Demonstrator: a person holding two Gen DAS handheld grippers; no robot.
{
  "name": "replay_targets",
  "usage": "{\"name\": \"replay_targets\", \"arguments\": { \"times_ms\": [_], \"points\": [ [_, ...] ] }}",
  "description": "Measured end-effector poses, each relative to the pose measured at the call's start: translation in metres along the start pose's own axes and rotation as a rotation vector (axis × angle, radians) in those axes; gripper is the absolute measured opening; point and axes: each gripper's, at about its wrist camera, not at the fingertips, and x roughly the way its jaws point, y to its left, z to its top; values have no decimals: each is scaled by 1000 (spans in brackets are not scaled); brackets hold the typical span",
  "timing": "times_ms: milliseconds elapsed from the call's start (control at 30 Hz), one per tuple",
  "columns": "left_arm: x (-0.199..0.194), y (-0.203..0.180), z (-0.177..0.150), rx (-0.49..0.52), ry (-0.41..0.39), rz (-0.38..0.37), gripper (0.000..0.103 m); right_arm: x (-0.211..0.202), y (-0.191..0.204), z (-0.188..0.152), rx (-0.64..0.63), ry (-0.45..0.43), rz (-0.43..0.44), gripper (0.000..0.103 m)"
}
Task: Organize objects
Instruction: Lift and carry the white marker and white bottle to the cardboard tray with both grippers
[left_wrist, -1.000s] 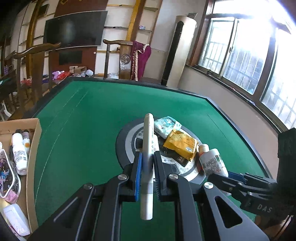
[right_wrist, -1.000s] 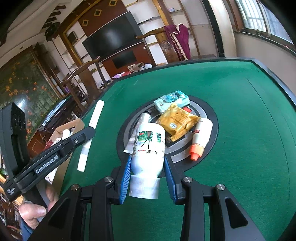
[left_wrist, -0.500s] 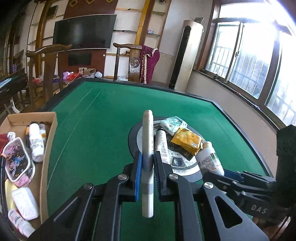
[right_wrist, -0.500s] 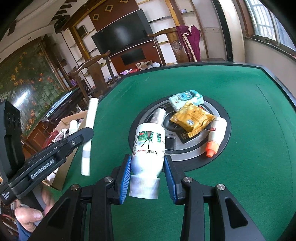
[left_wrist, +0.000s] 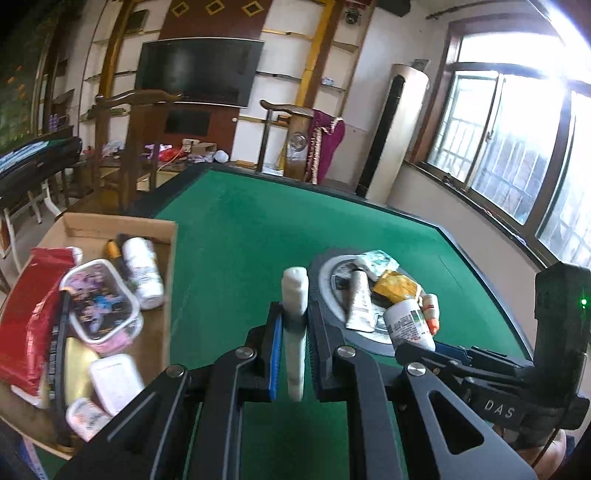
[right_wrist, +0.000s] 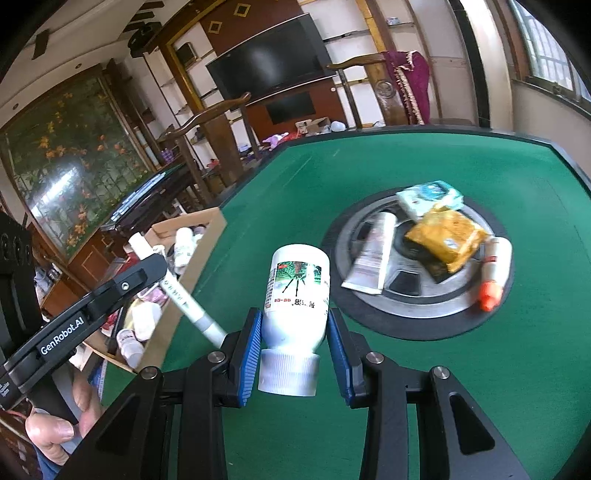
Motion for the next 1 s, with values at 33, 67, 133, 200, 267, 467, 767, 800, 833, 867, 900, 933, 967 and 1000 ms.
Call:
{"name": "replay_targets", "arguments": {
  "times_ms": [33,67,133,200,267,467,767,800,833,867,900,933,967,1000],
  "points": [
    [-4,7,-1,-9,-3,7,12,3,3,0,0,5,4,39],
    [-6,12,-1,-17,-4,13,12,5,5,0,0,6,6,39],
    [-11,21,-2,-29,-6,18,12,9,9,-1,2,13,15,39],
    [-18,32,-4,-46,-14,25,12,11,14,-1,5,16,25,39],
    [-24,39,-4,-58,-22,24,12,13,20,-2,1,17,35,39],
    [-43,50,-1,-80,-54,28,12,18,39,-3,-29,27,58,39],
    [-76,71,4,-99,-111,62,12,25,67,-1,-80,31,88,39],
    [-79,74,4,-100,-115,70,12,25,72,-1,-86,31,91,39],
    [-83,77,3,-101,-118,76,12,27,78,0,-97,33,98,39],
    [-85,80,3,-103,-121,84,12,27,80,1,-104,33,102,39],
    [-88,84,3,-107,-124,92,12,29,86,3,-113,33,107,39],
    [-91,87,3,-111,-126,100,12,30,91,4,-119,32,113,39],
    [-95,92,3,-117,-130,107,12,32,96,6,-128,34,118,39],
    [-97,96,3,-120,-132,113,12,34,100,7,-135,36,121,39]
  ]
}}
